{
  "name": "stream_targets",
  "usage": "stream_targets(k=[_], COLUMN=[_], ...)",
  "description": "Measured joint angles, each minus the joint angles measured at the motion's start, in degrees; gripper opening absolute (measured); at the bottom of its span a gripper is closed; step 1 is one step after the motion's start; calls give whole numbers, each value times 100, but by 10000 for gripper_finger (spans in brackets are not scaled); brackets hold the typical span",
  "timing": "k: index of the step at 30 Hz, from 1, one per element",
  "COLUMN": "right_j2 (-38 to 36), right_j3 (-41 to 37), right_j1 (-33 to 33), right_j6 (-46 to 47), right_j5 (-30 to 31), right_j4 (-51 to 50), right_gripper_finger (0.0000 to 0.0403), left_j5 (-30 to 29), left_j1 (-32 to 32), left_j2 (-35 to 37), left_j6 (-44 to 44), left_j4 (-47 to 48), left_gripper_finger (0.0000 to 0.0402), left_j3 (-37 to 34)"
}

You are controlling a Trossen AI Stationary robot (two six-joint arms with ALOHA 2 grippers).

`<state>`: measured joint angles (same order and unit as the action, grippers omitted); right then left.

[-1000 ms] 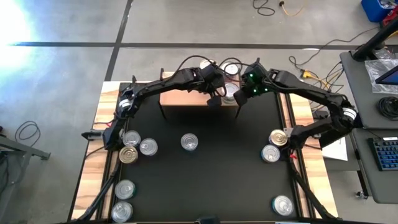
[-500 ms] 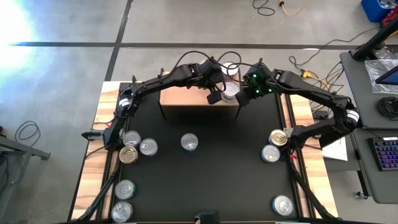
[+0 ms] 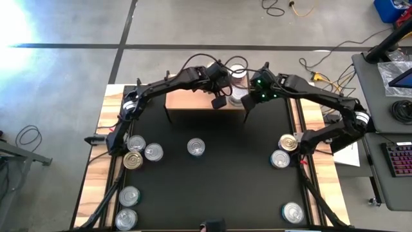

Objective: Stack canned seafood by type on shelf
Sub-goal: Put the yellow-blue tuna can on the shelf

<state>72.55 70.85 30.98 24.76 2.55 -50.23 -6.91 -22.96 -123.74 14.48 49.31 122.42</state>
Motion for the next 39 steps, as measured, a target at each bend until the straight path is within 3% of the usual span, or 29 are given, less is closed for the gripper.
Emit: stream_targets(k=[9,14,19,24,29,34,39], right_j2=[-7,-58,-268,-401,-426,-431,-454], right_j3=[0,0,0,0,0,124,389], right_j1=[-471,-556,-546,-620,-701,-902,-1376], right_j6=[-57,-266,-624,-1477,-1990,-2021,-1945], right_j5=[-538,-557,-541,-596,-616,-597,-299], right_j4=[218,210,218,372,539,597,615], right_gripper_finger=[9,9,9,9,9,9,9], left_j5=[835,413,-96,-91,-480,-1135,-888], left_j1=[188,330,414,459,594,1162,1711], left_j2=[-2,-2,80,179,199,273,574], left_j6=[-214,-215,-387,-459,-1183,-1642,-1707], left_j4=[-369,-314,497,1334,2229,2867,2989], left_gripper_finger=[350,350,350,350,350,350,350], left_j3=[-99,-34,272,356,347,343,-17])
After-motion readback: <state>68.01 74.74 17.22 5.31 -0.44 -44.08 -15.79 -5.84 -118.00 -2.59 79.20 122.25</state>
